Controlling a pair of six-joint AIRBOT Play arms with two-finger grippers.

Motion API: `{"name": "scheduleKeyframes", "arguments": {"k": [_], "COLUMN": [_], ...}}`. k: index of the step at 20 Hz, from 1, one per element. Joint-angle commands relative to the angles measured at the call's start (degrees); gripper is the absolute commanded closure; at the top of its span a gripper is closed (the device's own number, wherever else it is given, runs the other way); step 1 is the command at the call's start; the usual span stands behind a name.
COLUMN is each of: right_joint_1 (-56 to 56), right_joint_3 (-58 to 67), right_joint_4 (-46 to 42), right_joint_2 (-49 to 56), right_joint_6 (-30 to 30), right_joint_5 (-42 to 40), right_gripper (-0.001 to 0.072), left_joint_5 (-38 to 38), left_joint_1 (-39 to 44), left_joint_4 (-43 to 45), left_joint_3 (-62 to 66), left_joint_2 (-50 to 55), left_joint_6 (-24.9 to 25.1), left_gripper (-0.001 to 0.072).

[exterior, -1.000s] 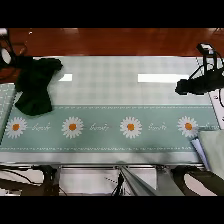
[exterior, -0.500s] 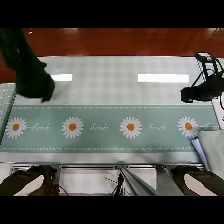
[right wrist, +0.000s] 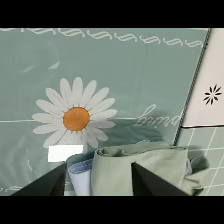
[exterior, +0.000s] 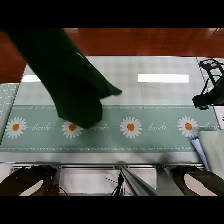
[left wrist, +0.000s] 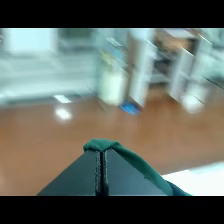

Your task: Fold the shirts.

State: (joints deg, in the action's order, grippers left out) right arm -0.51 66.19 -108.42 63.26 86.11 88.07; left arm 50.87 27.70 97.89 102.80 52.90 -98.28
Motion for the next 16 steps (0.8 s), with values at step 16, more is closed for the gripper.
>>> {"name": "scheduleKeyframes", "arguments": {"k": [16], "right_joint_1": [0.0], "right_joint_3": [0.0], "right_joint_4": [0.8], "right_joint_2": [0.0], "right_joint_6": [-0.2], "right_joint_5": [-4.1], "right_gripper": [0.0236], "left_joint_5": [14.0], "left_joint_1": [10.4], "left_joint_4": [4.2], "left_joint_3": [1.0], "left_joint_2": [27.4], "left_joint_6": [9.1], "left_gripper": [0.0522]}}
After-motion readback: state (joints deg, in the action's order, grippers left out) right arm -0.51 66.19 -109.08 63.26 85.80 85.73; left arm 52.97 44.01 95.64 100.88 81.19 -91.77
